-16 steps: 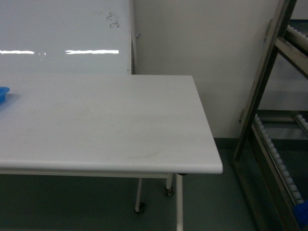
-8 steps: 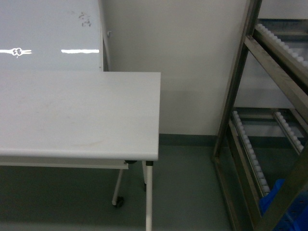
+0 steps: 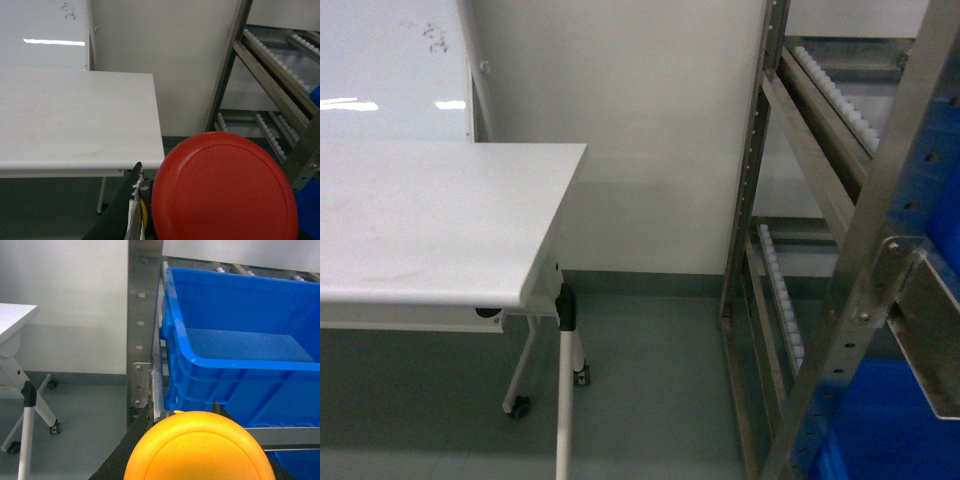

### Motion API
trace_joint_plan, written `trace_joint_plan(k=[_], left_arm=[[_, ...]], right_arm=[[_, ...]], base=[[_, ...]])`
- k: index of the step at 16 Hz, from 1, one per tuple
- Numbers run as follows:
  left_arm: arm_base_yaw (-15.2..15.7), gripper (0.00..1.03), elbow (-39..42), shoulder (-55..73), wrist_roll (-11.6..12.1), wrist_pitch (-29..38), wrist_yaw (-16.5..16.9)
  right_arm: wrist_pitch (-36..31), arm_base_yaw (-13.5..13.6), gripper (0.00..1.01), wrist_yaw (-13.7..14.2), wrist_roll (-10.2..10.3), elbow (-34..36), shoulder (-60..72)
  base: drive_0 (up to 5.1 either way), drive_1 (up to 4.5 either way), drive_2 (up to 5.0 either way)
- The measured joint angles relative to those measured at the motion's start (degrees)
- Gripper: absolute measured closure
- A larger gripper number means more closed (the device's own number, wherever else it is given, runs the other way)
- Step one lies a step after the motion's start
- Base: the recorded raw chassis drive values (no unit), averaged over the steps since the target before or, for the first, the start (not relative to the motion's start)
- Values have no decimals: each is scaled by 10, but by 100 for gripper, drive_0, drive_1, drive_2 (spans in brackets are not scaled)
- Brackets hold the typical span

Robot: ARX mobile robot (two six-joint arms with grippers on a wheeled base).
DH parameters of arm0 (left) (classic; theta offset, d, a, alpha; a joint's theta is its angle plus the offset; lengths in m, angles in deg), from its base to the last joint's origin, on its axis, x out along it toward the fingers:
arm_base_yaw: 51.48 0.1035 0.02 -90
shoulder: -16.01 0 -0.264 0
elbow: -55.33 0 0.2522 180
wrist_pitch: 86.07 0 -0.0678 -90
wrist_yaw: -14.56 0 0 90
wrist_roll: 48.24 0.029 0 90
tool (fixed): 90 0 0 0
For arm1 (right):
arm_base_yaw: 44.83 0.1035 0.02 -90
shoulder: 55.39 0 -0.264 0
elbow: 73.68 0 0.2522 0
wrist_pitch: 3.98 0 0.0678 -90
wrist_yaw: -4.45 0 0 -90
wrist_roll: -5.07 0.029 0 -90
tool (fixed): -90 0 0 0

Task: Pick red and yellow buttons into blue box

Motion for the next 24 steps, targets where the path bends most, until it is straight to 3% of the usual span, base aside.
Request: trace_joint_plan(k=[24], left_arm=[[0, 69, 0, 1, 0, -2, 0]], right_arm=[[-1, 0, 73, 0, 0, 0, 0]], base=[[487, -336, -147]])
